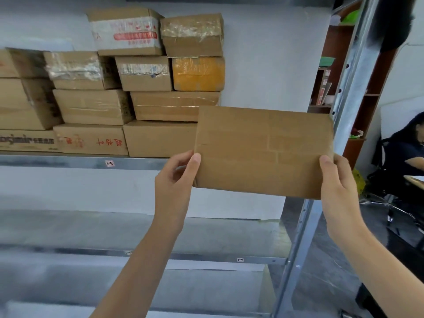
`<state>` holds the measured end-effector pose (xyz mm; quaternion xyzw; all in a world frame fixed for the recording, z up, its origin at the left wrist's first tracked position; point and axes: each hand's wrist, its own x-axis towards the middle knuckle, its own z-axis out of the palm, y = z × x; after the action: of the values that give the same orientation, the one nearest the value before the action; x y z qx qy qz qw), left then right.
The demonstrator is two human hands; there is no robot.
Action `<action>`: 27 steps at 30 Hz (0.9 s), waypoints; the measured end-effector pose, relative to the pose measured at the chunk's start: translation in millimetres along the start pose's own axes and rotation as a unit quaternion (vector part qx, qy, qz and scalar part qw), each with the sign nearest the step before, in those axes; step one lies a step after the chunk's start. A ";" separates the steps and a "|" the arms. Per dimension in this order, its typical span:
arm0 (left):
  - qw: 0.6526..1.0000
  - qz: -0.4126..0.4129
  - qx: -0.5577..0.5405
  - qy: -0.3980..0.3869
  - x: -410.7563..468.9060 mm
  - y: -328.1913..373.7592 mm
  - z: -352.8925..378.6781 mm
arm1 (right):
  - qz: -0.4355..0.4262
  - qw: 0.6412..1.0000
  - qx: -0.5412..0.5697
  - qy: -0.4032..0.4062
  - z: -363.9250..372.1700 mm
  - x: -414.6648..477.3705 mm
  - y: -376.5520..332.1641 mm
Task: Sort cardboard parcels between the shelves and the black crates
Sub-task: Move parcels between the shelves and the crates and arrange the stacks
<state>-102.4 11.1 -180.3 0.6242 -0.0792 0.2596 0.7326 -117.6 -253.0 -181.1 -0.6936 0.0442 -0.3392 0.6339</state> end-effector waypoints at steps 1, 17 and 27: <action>1.000 -0.008 0.003 0.014 -3.7 -2.0 -7.5 | 0.003 1.000 0.006 -0.005 6.6 -4.9 2.9; 0.967 -0.063 0.122 0.216 -77.1 -12.0 -212.8 | 0.010 0.940 -0.049 -0.339 167.0 -112.2 39.8; 0.904 -0.083 0.209 0.364 -128.6 12.5 -330.0 | 0.043 0.868 -0.053 -0.491 279.0 -190.6 34.2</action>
<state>-286.7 291.3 -294.7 0.6297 0.3014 0.4172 0.5818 -104.0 71.2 -281.7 -0.8004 -0.2251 0.0761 0.5504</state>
